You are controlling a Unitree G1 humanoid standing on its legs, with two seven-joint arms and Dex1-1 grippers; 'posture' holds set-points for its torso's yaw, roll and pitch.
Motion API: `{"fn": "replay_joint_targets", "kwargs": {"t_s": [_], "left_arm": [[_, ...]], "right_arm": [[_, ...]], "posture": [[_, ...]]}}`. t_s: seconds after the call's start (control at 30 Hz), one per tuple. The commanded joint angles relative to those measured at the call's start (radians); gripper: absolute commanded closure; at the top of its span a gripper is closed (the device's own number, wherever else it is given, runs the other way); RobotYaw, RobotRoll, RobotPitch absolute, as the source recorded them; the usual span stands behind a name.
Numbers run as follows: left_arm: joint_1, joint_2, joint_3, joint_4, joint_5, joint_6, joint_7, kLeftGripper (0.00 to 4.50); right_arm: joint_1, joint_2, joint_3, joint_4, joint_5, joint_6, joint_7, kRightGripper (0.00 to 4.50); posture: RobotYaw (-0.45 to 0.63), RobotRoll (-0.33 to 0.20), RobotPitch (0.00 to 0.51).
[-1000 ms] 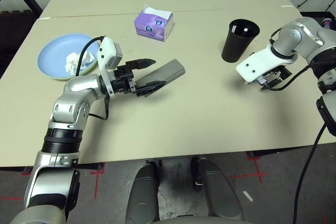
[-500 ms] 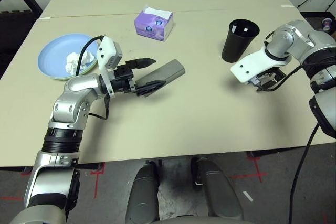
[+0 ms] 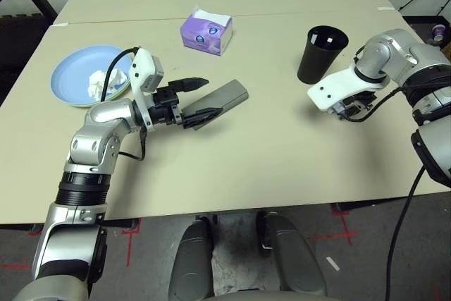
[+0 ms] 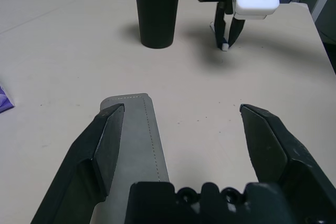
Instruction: Organize and tidy the items on the table.
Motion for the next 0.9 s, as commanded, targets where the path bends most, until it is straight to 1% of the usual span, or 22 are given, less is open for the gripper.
{"fn": "replay_joint_targets", "kwargs": {"t_s": [0.03,0.23,0.47,0.6,0.73,0.83,0.9], "left_arm": [[0.014,0.007,-0.001,-0.021,0.003,0.000,-0.001,0.00],[0.002,-0.002,0.010,-0.012,-0.004,-0.014,0.001,0.00],[-0.013,-0.028,0.048,-0.027,-0.046,0.004,0.037,0.00],[-0.010,-0.028,0.056,-0.039,-0.056,0.013,0.045,0.00],[-0.009,-0.029,0.065,-0.045,-0.069,0.026,0.053,0.00],[-0.007,-0.023,0.062,-0.034,-0.066,0.032,0.047,0.00],[-0.002,-0.023,0.062,-0.018,-0.061,0.031,0.047,0.00]], "right_arm": [[0.004,-0.003,-0.027,-0.001,0.029,0.011,0.021,4.19],[-0.023,-0.016,-0.096,-0.023,0.104,0.034,0.074,4.19],[-0.014,-0.049,-0.156,-0.079,0.175,0.066,0.144,4.19],[-0.014,-0.050,-0.177,-0.098,0.320,0.158,0.159,4.19],[-0.011,-0.052,-0.212,-0.179,0.544,0.374,0.159,4.19],[0.007,-0.061,-0.280,-0.237,0.645,0.485,0.159,4.19],[0.014,-0.039,-0.379,-0.254,0.717,0.572,0.153,4.19]], "posture": [[-0.06,0.000,0.211],[-0.07,0.000,0.206],[-0.07,0.000,0.203],[-0.07,0.000,0.201],[-0.07,0.000,0.200],[-0.08,0.000,0.200],[-0.08,0.000,0.196]]}}
